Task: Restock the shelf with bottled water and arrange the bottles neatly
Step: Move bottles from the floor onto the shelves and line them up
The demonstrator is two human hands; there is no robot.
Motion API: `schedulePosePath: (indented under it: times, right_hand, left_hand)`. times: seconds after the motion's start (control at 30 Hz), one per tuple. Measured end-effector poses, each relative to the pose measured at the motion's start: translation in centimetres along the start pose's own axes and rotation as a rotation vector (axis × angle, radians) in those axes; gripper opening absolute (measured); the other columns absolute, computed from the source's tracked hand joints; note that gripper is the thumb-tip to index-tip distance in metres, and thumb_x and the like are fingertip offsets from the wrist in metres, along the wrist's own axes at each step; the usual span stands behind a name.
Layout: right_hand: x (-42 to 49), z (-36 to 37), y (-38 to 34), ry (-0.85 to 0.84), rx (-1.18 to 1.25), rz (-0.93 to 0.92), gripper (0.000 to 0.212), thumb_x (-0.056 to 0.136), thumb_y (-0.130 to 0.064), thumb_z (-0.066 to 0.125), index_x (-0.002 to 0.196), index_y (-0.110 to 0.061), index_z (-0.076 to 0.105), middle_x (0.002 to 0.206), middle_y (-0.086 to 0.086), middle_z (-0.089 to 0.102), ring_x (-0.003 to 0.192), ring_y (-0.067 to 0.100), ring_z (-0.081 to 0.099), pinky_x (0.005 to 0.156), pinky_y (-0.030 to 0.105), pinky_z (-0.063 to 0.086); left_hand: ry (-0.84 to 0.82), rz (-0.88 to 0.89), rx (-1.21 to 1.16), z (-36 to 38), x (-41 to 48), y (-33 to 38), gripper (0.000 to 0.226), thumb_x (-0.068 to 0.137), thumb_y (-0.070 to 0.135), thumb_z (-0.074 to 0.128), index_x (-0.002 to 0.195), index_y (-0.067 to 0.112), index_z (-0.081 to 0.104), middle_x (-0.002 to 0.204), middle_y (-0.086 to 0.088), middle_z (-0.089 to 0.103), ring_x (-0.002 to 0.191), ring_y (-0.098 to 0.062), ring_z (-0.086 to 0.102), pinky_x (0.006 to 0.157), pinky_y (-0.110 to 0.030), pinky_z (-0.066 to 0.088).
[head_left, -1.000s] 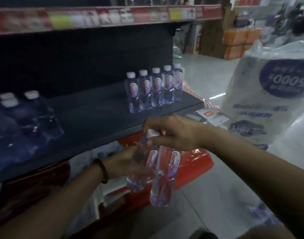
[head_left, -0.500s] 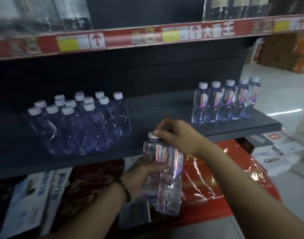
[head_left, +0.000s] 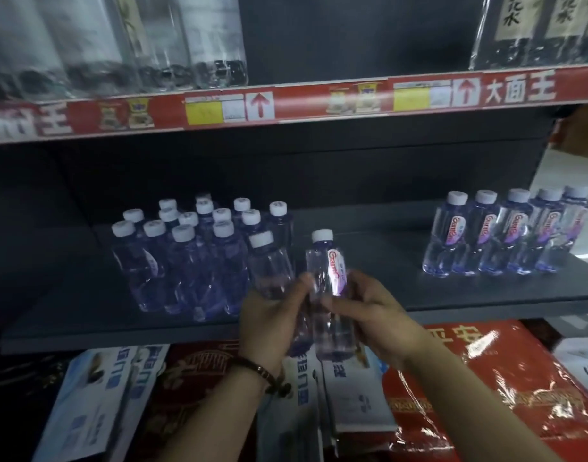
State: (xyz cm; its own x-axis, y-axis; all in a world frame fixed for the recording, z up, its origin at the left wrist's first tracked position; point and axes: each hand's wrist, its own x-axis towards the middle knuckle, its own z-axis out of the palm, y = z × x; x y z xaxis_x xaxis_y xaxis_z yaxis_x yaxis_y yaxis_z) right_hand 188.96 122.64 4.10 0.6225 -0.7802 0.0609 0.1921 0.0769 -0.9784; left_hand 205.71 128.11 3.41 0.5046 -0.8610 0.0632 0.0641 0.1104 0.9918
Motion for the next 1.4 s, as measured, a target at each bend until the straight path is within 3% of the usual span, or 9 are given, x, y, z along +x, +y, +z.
schedulePosePath:
  times: [0.13,0.27,0.47,0.67,0.77,0.93,1.07,1.23,1.4]
  right_hand:
    - [2.7,1.3,1.2,0.439,-0.323,-0.188,0.043,0.088,-0.012,0.084,0.121,-0.018,0.057,0.104,0.000,0.076,0.096,0.012,0.076,0.078,0.020,0.060]
    - [5.7,1.4,3.3,0.595,-0.572,-0.317,0.059,0.079,-0.025,0.094,0.123,-0.024,0.055,0.107,-0.010,0.071,0.093,-0.002,0.069,0.078,0.009,0.052]
    - [8.0,2.3,4.5,0.533,-0.811,-0.256,0.056,0.094,-0.044,0.074,0.134,-0.029,0.038,0.130,-0.001,0.058,0.119,0.021,0.056,0.103,0.044,0.049]
    - [6.4,0.5,3.7,0.364,-0.992,-0.040,0.045,0.083,-0.030,0.065,0.114,-0.033,0.032,0.118,0.002,0.059,0.106,0.027,0.056,0.092,0.051,0.053]
    - [7.0,0.5,4.2,0.412,-0.948,-0.078,0.050,0.085,-0.027,0.078,0.116,-0.027,0.038,0.116,0.003,0.059,0.106,0.024,0.061,0.088,0.044,0.056]
    - [8.2,0.9,5.8,0.446,-0.901,-0.179,0.044,0.084,-0.017,0.084,0.115,-0.023,0.054,0.107,-0.002,0.062,0.094,0.015,0.063,0.069,0.008,0.046]
    - [8.2,0.7,5.0,0.359,-0.923,-0.193,0.043,0.092,-0.009,0.072,0.132,-0.020,0.062,0.110,-0.004,0.073,0.096,0.013,0.071,0.088,0.026,0.059]
    - [5.8,-0.5,3.3,0.367,-0.890,-0.122,0.043,0.097,-0.018,0.072,0.139,-0.018,0.064,0.118,-0.003,0.074,0.100,0.005,0.068,0.081,-0.002,0.043]
    - [-0.7,-3.0,-0.8,0.403,-1.014,-0.068,0.024,0.097,-0.027,0.072,0.121,-0.024,0.072,0.100,-0.007,0.076,0.095,0.009,0.071,0.080,0.010,0.049]
  left_hand:
    - [0.152,0.138,0.051,-0.4,1.6,-0.1,0.041,0.097,0.013,0.070,0.126,0.019,0.042,0.107,0.003,0.065,0.093,-0.002,0.068,0.080,-0.033,0.056]
    - [0.185,0.277,0.215,-0.5,2.4,-1.9,0.053,0.098,-0.001,0.064,0.138,0.015,0.033,0.127,-0.002,0.055,0.114,-0.012,0.061,0.102,-0.030,0.053]
    - [0.289,0.360,0.447,0.0,1.7,-3.4,0.074,0.088,0.012,0.081,0.144,0.026,0.036,0.144,-0.003,0.039,0.132,-0.018,0.045,0.108,-0.033,0.044]
    - [0.382,0.314,0.517,-0.1,2.3,-3.2,0.078,0.085,0.020,0.085,0.142,0.032,0.035,0.140,-0.003,0.039,0.122,-0.024,0.049,0.099,-0.037,0.049]
    - [0.397,0.303,0.489,0.7,2.4,-3.8,0.072,0.083,0.007,0.084,0.131,0.027,0.035,0.133,0.002,0.032,0.108,-0.023,0.054,0.092,-0.037,0.054]
    - [0.413,0.250,0.459,1.5,2.8,-5.0,0.050,0.088,0.002,0.078,0.112,0.020,0.039,0.120,0.000,0.035,0.091,-0.015,0.046,0.083,-0.033,0.045]
    - [0.421,0.260,0.459,1.4,3.1,-5.7,0.038,0.090,-0.003,0.071,0.107,0.018,0.044,0.117,-0.005,0.040,0.085,0.001,0.042,0.081,-0.022,0.039]
    - [0.404,0.284,0.486,1.9,1.9,-6.1,0.037,0.085,-0.002,0.068,0.103,0.023,0.047,0.114,-0.003,0.044,0.100,-0.020,0.045,0.088,-0.030,0.037]
    - [-0.065,0.386,0.562,3.9,-1.7,-5.6,0.032,0.091,0.007,0.066,0.096,0.035,0.052,0.096,0.010,0.055,0.086,-0.002,0.057,0.074,-0.020,0.044]
